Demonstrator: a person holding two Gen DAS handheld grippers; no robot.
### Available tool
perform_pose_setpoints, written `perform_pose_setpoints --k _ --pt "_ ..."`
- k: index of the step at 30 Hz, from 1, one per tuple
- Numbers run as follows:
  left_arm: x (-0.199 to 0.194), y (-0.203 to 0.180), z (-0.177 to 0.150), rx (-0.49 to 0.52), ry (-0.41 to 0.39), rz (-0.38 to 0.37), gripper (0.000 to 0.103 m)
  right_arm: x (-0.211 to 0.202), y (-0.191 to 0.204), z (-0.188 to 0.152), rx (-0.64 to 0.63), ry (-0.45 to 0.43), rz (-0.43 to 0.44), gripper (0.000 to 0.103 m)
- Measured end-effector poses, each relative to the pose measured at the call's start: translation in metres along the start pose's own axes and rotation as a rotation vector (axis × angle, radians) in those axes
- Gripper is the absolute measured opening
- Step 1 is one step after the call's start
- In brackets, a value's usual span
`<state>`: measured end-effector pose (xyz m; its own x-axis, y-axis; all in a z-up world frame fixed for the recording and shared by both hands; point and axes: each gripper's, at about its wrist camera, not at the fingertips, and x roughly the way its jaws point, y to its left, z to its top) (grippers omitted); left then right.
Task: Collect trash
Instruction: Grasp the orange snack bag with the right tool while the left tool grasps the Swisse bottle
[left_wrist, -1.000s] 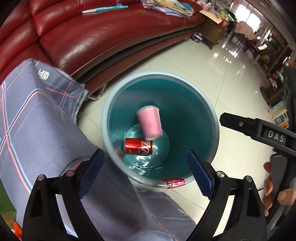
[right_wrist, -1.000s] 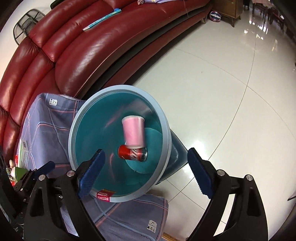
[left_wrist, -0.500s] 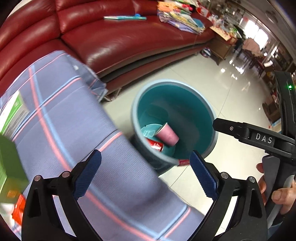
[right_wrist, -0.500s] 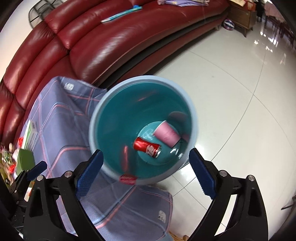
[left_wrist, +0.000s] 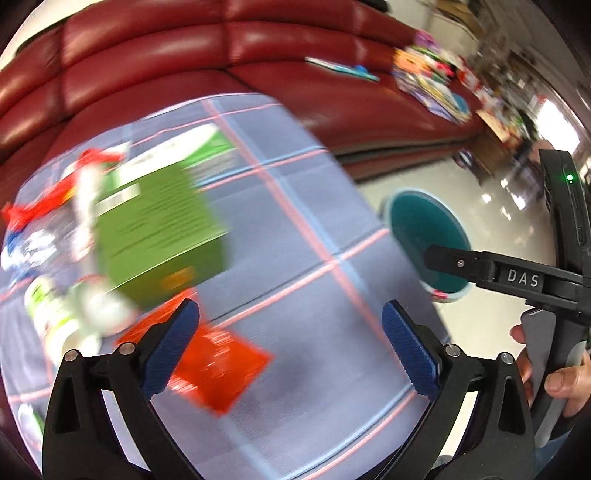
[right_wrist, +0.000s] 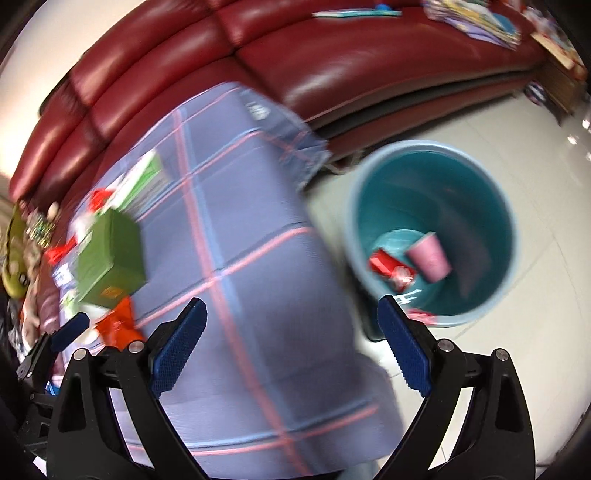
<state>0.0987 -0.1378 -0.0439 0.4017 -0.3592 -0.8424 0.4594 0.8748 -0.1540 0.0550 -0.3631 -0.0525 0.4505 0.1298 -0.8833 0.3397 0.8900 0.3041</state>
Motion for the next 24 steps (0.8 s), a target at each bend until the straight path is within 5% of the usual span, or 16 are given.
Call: perform_pose_setpoints --k 12,24 --pt "-0.049 0.146 -0.063 -0.214 -0.012 0.124 0.099 0.051 0.137 -0.037 -0.245 0.164 0.100 0.090" --pt "-0.056 0.198 -0.063 -0.295 -0.019 0.130 0.099 0.084 0.193 -0.049 -0.352 0.206 0.079 0.089"
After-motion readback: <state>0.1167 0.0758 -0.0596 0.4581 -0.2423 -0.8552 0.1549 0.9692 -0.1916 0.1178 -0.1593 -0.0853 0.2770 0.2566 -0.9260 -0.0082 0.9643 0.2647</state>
